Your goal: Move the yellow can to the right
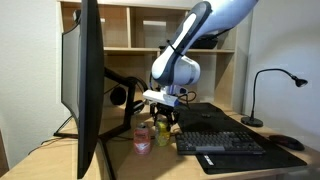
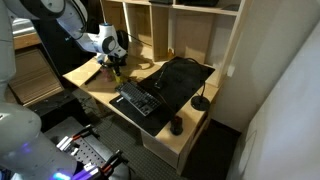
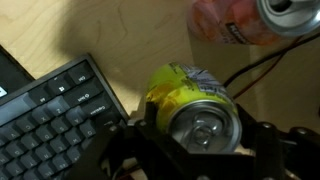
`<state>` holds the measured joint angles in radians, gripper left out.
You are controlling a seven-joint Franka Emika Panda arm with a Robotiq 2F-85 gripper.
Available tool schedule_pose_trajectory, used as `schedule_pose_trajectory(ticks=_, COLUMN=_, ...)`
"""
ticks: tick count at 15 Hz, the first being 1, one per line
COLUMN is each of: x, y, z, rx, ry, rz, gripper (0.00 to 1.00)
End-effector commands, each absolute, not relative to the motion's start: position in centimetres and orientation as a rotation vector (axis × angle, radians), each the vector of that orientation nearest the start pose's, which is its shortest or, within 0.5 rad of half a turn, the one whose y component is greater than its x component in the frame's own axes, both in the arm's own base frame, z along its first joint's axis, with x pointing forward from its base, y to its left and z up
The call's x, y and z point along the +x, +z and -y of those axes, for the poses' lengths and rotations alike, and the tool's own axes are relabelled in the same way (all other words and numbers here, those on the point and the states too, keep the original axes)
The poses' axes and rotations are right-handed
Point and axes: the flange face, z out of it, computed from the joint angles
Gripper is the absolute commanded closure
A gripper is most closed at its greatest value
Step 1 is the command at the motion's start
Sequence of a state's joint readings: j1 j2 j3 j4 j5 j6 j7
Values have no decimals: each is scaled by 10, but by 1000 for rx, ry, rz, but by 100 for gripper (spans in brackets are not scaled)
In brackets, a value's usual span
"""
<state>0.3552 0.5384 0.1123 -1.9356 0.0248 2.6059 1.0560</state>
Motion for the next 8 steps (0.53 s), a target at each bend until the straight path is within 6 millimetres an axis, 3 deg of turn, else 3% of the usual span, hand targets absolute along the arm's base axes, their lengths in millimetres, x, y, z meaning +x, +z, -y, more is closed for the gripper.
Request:
schedule_pose_trajectory(ticks=1, x=572, y=216, z=-281, rx=-2867, ry=-76, rz=-904, gripper=51)
schedule_pose_trajectory(ticks=4, x=577, y=216, z=-278, rx=-2872, ry=-176, rz=-883, gripper=51)
schedule_pose_trajectory(ticks=5, x=571, y=271, z=-267, rx=-2862, ry=-236, rz=-894, gripper=51)
schedule_pose_trajectory(ticks=8, x=584, y=333, z=-246, rx=-2789, ry=-419, rz=-930, gripper=51)
